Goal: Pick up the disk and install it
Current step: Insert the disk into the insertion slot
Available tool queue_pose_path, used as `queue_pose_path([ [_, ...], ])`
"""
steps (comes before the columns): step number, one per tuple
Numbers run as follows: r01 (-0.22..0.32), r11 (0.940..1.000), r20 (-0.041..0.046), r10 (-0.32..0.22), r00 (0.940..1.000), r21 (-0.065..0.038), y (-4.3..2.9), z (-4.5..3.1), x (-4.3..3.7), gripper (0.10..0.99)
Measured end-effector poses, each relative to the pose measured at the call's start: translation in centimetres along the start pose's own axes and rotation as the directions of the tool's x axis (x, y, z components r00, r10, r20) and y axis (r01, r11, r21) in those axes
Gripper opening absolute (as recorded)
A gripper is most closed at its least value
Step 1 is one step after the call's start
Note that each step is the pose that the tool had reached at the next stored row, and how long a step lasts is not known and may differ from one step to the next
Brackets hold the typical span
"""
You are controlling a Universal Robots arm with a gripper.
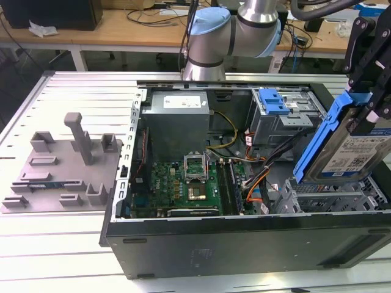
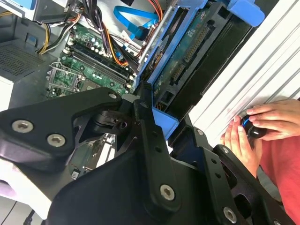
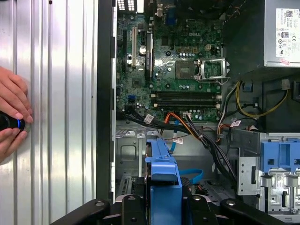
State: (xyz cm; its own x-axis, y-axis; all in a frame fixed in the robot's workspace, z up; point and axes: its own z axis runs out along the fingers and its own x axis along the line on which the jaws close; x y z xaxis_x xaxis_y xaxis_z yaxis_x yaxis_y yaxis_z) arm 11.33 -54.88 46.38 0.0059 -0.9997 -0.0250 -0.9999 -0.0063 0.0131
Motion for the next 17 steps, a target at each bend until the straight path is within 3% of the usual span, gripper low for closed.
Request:
queue_pose_path([
  [17,0.000,1.0000,0.0000,0.000,1.0000,0.000,-0.13,1.39,0.33,0.365],
])
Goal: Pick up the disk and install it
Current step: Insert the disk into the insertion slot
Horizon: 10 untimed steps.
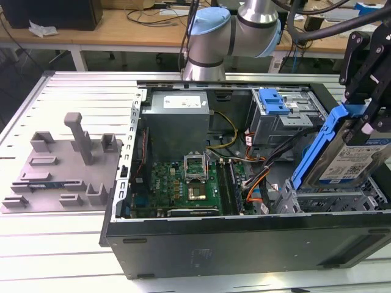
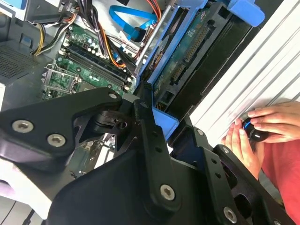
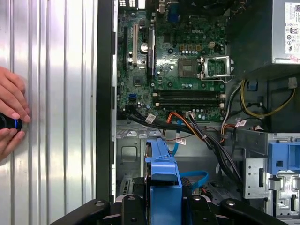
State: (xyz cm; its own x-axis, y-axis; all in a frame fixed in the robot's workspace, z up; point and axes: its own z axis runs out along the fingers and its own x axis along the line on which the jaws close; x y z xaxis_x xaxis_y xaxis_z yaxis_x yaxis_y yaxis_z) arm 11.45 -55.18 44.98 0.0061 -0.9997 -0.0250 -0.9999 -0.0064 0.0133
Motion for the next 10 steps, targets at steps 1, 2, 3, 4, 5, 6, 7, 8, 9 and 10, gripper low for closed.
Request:
queue_pose_path([
  [1,0.000,1.0000,0.0000,0.000,1.0000,0.000,-0.04,0.11,0.01,0.365],
  [2,0.000,1.0000,0.0000,0.000,1.0000,0.000,-0.04,0.21,0.01,0.365],
  [3,0.000,1.0000,-0.0001,0.000,1.0000,0.000,-0.05,0.36,0.01,0.365],
  [4,0.000,1.0000,-0.0004,0.000,1.0000,0.000,-0.05,0.43,0.01,0.365],
  [5,0.000,1.0000,-0.0004,0.000,1.0000,0.000,-0.05,0.52,0.01,0.365],
  [6,0.000,1.0000,-0.0002,0.000,1.0000,0.000,-0.06,0.67,0.01,0.365],
  [7,0.000,1.0000,-0.0002,0.000,1.0000,0.000,-0.06,0.93,0.02,0.365],
  [8,0.000,1.0000,-0.0002,0.000,1.0000,0.000,-0.06,1.11,0.02,0.365],
  [9,0.000,1.0000,-0.0003,0.000,1.0000,0.000,-0.06,1.23,0.03,0.365],
  [10,0.000,1.0000,-0.0002,0.000,1.0000,0.000,-0.07,1.42,0.03,0.365],
])
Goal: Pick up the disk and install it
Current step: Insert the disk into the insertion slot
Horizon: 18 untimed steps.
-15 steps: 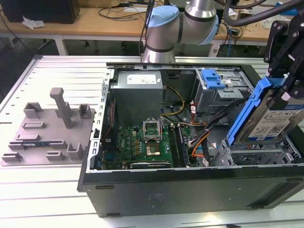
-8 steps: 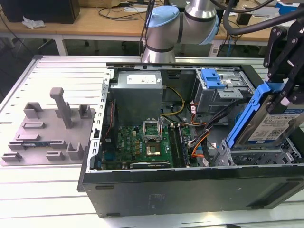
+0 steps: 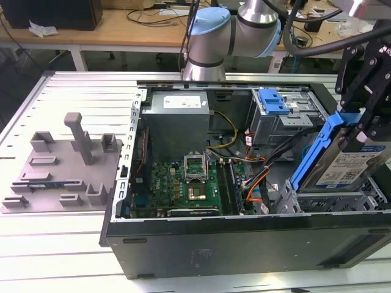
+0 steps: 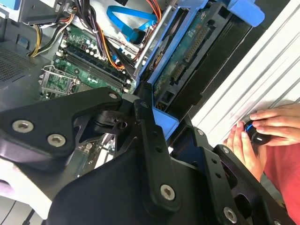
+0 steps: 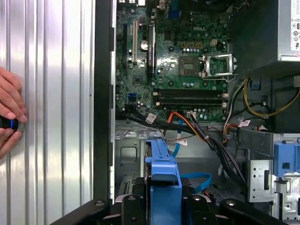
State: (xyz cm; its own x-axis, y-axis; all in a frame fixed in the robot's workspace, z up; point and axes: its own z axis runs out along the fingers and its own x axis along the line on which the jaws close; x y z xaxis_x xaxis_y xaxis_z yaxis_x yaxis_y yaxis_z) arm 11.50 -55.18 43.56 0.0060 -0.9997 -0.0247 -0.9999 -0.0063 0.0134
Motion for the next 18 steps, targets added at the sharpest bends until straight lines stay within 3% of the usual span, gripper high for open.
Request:
queue_pose_path([
  [11,0.000,1.0000,0.0000,0.000,1.0000,-0.004,-0.02,1.64,0.04,0.365],
  [18,0.000,0.9999,0.0001,0.000,1.0000,-0.013,-0.04,2.50,0.10,0.365],
])
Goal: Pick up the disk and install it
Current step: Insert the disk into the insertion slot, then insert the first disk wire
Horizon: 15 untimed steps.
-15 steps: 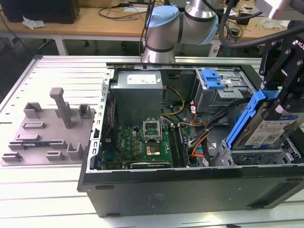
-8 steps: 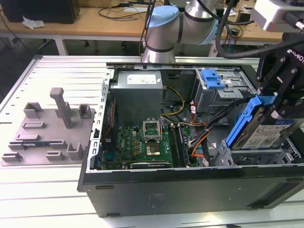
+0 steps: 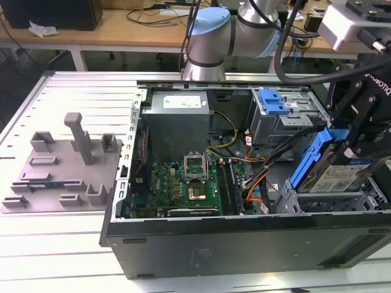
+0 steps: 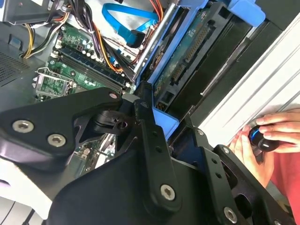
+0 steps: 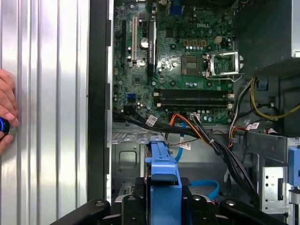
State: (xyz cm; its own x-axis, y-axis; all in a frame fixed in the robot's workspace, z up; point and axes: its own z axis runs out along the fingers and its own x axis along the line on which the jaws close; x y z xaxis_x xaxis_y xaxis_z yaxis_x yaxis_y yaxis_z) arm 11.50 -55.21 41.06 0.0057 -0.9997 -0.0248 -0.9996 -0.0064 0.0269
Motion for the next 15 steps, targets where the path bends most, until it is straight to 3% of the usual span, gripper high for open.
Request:
queue_pose_path([
  [2,0.000,1.0000,0.0000,0.000,1.0000,-0.006,0.00,0.23,0.03,0.365],
  [4,-0.001,0.9997,0.0000,0.001,1.0000,-0.022,0.00,0.72,0.09,0.365],
  [5,-0.001,0.9997,-0.0001,0.001,1.0000,-0.026,-0.01,0.80,0.10,0.439],
  [8,-0.001,0.9994,0.0001,0.001,1.0000,-0.034,-0.02,0.86,0.09,0.439],
  [15,0.000,0.9994,0.0001,0.000,1.0000,-0.034,-0.02,0.86,0.06,0.439],
])
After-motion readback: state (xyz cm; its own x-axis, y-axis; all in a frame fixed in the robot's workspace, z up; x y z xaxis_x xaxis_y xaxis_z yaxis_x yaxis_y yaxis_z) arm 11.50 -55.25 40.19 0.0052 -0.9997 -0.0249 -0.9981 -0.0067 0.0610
